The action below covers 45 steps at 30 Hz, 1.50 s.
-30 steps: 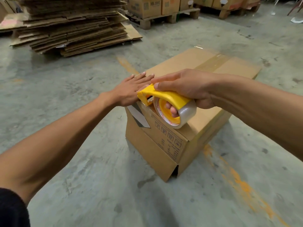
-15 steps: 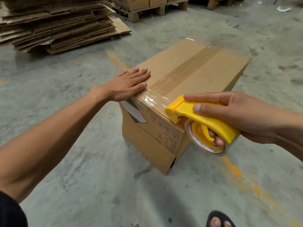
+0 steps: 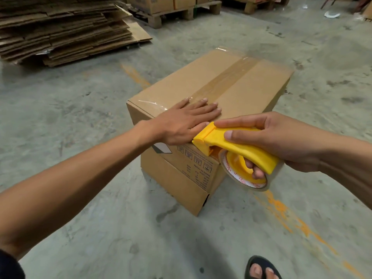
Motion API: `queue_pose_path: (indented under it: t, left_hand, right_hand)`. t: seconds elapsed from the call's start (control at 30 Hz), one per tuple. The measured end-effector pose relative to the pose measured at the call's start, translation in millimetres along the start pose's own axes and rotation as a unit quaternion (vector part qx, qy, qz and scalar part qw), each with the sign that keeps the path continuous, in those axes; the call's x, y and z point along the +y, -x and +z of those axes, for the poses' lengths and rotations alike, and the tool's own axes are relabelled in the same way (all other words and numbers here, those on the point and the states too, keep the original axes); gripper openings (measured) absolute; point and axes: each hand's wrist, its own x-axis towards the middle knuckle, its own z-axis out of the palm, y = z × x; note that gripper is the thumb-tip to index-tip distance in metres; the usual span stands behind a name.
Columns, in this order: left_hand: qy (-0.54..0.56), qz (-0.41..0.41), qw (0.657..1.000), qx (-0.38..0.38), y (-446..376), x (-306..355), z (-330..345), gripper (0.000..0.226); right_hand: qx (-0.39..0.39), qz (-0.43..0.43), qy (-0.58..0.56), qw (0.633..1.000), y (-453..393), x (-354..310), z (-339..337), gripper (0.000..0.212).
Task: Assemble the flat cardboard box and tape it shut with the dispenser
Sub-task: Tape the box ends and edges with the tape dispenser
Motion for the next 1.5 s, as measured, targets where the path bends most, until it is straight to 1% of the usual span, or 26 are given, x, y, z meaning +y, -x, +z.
queue_pose_path:
  t: [0.2, 0.4, 0.7, 0.83, 0.9, 0.97, 1.03, 1.13, 1.2, 1.27, 1.33, 1.37, 1.43, 1.5]
  left_hand:
    - [-0.010, 0.001, 1.000, -0.005, -2.0, 2.5, 2.7, 0.061]
    - [-0.017, -0.012, 1.000, 0.004, 0.3, -12.1, 4.3, 0.063]
    - [-0.017, -0.017, 1.000, -0.010, -1.8, -6.2, 2.4, 0.065]
    - [-0.018, -0.022, 1.000, -0.010, -2.4, -3.2, 2.5, 0.066]
    - [-0.017, -0.023, 1.000, -0.010, -2.5, -3.9, 1.2, 0.066]
    - [-0.013, -0.027, 0.999, -0.015, -0.7, -5.7, -0.5, 0.066]
    - [-0.013, -0.026, 0.999, -0.019, 0.7, -8.0, 0.2, 0.066]
    - [-0.015, -0.034, 0.999, -0.016, 0.6, -3.8, -2.3, 0.064]
    - [-0.022, -0.037, 0.999, -0.001, 0.7, 9.7, -6.5, 0.063]
    - [-0.010, -0.020, 1.000, 0.014, 3.4, 32.2, -9.0, 0.065]
    - [0.005, 0.001, 1.000, 0.016, 7.8, 62.3, -3.8, 0.071]
    - [-0.003, 0.008, 1.000, 0.014, 9.2, 76.1, 2.4, 0.074]
    - [-0.056, 0.015, 0.998, 0.029, 8.9, 93.5, 16.3, 0.072]
    - [-0.092, 0.012, 0.994, 0.059, 8.1, 94.4, 24.0, 0.066]
  right_hand:
    - [0.003, 0.007, -0.005, 1.000, 18.9, 1.9, -8.6, 0.036]
    - [0.023, 0.047, -0.015, 0.998, 59.0, 19.8, -29.4, 0.035]
    - [-0.015, 0.078, -0.027, 0.996, 52.9, 31.6, -24.9, 0.036]
    - [-0.010, 0.116, -0.048, 0.992, 40.1, 36.8, -31.7, 0.038]
    - [-0.007, 0.162, -0.045, 0.986, 31.5, 51.7, -32.3, 0.035]
    - [-0.041, 0.235, 0.014, 0.971, 26.9, 76.6, -25.6, 0.031]
    - [-0.078, 0.288, 0.036, 0.954, 26.8, 95.0, -20.0, 0.029]
    - [-0.065, 0.275, -0.002, 0.959, 13.4, 96.6, -30.5, 0.024]
    - [-0.049, 0.265, -0.003, 0.963, 4.6, 94.5, -33.3, 0.023]
    - [-0.057, 0.271, 0.019, 0.961, -3.4, 100.7, -30.4, 0.025]
    - [-0.067, 0.279, 0.047, 0.957, -12.2, 112.8, -27.3, 0.029]
    - [-0.066, 0.277, 0.071, 0.956, -17.2, 118.8, -26.2, 0.030]
    - [-0.062, 0.255, 0.163, 0.951, -27.7, 131.6, -24.1, 0.033]
    - [-0.092, 0.236, 0.259, 0.932, -36.2, 139.3, -18.3, 0.041]
